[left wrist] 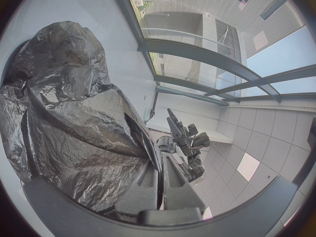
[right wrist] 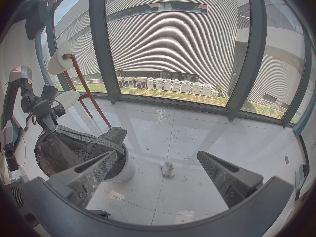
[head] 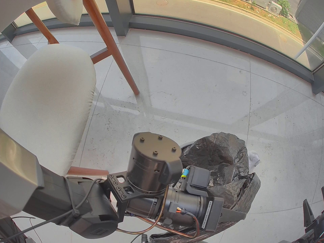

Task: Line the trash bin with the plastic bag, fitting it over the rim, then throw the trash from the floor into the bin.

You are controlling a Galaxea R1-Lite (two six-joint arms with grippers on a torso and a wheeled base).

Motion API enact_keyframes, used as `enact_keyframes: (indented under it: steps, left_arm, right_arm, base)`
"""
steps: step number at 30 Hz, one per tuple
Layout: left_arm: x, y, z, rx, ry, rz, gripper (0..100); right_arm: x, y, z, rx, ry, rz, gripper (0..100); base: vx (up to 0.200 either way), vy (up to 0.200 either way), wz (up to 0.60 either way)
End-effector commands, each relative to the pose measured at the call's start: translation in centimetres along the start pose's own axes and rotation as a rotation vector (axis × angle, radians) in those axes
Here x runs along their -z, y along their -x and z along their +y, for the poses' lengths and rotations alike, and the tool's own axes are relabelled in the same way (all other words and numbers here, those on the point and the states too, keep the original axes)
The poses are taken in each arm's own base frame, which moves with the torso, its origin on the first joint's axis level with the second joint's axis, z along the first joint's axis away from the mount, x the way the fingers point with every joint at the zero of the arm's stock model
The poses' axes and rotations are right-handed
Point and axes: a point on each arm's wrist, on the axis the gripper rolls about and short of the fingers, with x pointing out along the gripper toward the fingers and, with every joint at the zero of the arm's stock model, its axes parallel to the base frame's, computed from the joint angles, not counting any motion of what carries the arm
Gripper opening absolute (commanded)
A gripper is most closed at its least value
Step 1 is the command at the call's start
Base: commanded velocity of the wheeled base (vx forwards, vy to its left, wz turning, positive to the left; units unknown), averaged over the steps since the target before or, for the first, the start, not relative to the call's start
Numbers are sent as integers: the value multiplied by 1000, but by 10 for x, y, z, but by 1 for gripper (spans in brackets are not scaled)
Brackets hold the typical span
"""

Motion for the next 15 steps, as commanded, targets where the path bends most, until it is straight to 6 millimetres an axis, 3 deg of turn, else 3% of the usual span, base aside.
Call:
enact_keyframes:
  steps: [1,9,12,15]
  left_arm:
    - [1,5,-3,4,-10,-12,0]
    - [-5,13,-2,-3,-13,-42,0]
    - [-5,24,-5,-13,-16,-69,0]
    - [8,40,-9,-42,-3,-89,0]
  right_arm:
    - [5,-1,0,-1,0,8,100]
    - [5,0,0,-2,3,6,100]
    - [5,0,0,-2,8,6,100]
    - [5,0,0,-4,9,6,100]
  base:
    - [0,-200,0]
    - [0,-200,0]
    - [0,0,0]
    - [0,0,0]
